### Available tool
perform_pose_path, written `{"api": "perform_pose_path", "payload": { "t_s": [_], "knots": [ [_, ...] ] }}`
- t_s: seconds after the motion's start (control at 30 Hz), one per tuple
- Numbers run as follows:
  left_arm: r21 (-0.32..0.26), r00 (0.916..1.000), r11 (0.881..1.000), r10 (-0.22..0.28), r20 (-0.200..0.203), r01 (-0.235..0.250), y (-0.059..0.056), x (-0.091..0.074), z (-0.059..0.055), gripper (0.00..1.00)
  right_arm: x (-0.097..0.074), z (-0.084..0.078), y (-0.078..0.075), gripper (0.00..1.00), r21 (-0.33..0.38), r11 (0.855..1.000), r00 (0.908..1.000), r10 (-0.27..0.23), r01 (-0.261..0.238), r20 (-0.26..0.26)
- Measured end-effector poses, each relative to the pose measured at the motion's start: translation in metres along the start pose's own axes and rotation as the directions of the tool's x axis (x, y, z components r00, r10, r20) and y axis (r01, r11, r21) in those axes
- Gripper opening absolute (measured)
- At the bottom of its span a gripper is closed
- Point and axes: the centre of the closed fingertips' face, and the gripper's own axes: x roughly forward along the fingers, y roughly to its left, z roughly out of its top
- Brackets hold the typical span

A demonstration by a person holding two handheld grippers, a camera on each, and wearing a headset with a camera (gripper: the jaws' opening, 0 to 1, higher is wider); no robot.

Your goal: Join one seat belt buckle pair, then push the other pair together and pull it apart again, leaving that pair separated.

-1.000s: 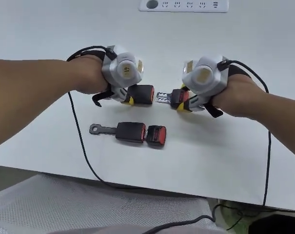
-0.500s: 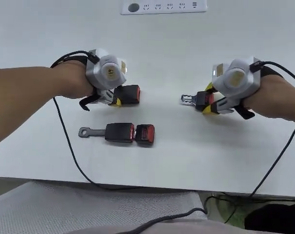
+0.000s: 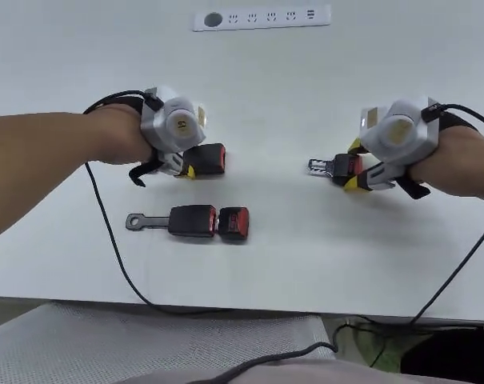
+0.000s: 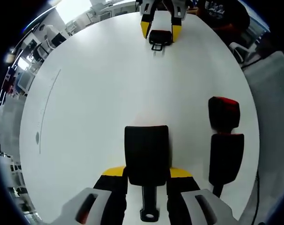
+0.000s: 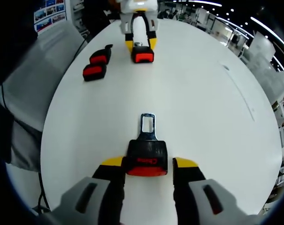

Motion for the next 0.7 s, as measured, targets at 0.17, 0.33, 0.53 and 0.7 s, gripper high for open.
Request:
{"api": "perform_pose_path", "payload": {
  "t_s": [0.17,0.33,0.53,0.7],
  "knots": [
    [0.028,0.9997,0.999,0.024,-0.002,-0.024,-0.001,-0.002,-0.002,0.34,-0.002,-0.001,-0.002,0.46,0.004,0.999,0.9993,-0.037,0.037,-0.009],
    [0.024,0.9976,0.997,0.068,-0.009,-0.068,0.000,-0.014,-0.013,0.43,-0.009,-0.006,-0.002,0.52,0.061,0.995,0.9968,-0.080,0.079,0.006],
    [-0.153,0.9846,0.983,0.118,0.129,-0.098,-0.015,-0.048,-0.010,0.46,-0.032,0.005,0.019,0.53,0.215,0.972,0.9879,-0.115,0.091,0.104],
    [-0.209,0.9744,0.971,0.155,0.163,-0.119,-0.044,-0.070,-0.031,0.56,-0.050,0.014,0.042,0.60,0.230,0.964,0.9789,-0.162,0.130,0.125]
  ]
}}
